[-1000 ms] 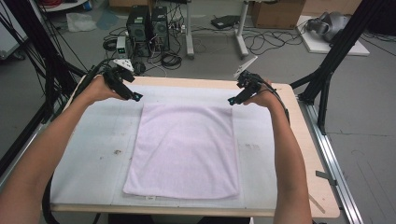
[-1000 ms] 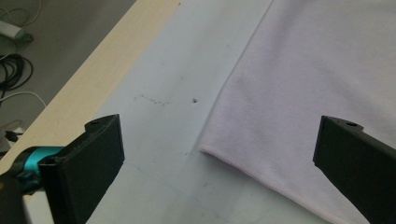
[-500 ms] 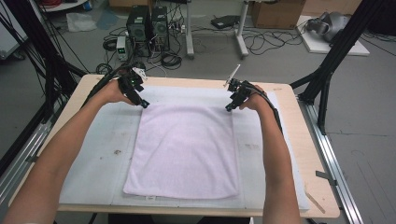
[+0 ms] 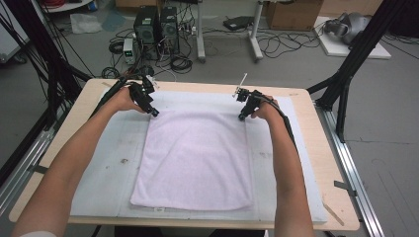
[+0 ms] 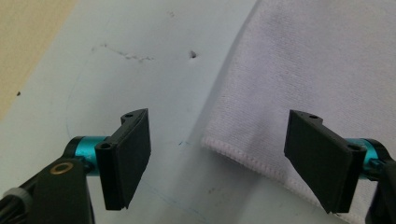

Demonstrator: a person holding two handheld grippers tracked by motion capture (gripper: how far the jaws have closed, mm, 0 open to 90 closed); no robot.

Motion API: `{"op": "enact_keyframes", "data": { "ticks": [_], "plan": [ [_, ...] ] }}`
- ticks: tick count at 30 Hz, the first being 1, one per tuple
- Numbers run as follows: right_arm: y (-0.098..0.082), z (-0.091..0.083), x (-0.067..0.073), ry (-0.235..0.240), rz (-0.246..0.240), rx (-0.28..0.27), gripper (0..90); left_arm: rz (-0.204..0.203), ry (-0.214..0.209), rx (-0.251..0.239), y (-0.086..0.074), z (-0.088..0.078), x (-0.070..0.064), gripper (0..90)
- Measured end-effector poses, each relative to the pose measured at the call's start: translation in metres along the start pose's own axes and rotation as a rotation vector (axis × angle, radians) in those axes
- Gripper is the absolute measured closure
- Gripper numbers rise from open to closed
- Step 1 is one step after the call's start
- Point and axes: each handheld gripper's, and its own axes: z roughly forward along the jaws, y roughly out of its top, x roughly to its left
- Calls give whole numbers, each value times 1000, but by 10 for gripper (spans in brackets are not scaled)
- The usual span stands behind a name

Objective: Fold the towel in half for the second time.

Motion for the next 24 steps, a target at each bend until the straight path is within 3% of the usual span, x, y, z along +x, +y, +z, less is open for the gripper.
{"op": "enact_keyframes", "data": {
  "ticks": [4,7,9,11,13,18,24],
  "plan": [
    [2,-1,1,-1,-10,3,836,-18,-1,13,1,6,0,279],
    [3,-2,2,-4,-10,14,850,-22,-12,20,1,9,-1,331],
    [4,-2,4,-9,-11,19,852,-7,-5,29,2,10,-2,437],
    [5,-3,5,-13,-21,22,854,1,-12,33,2,12,-3,476],
    [5,-3,6,-16,-21,25,855,35,-3,47,4,13,-6,591],
    [4,-5,6,-7,-16,9,861,37,5,68,6,14,-11,819],
    [-1,-13,7,-6,1,-32,863,60,17,57,7,3,-15,857]
  ]
}}
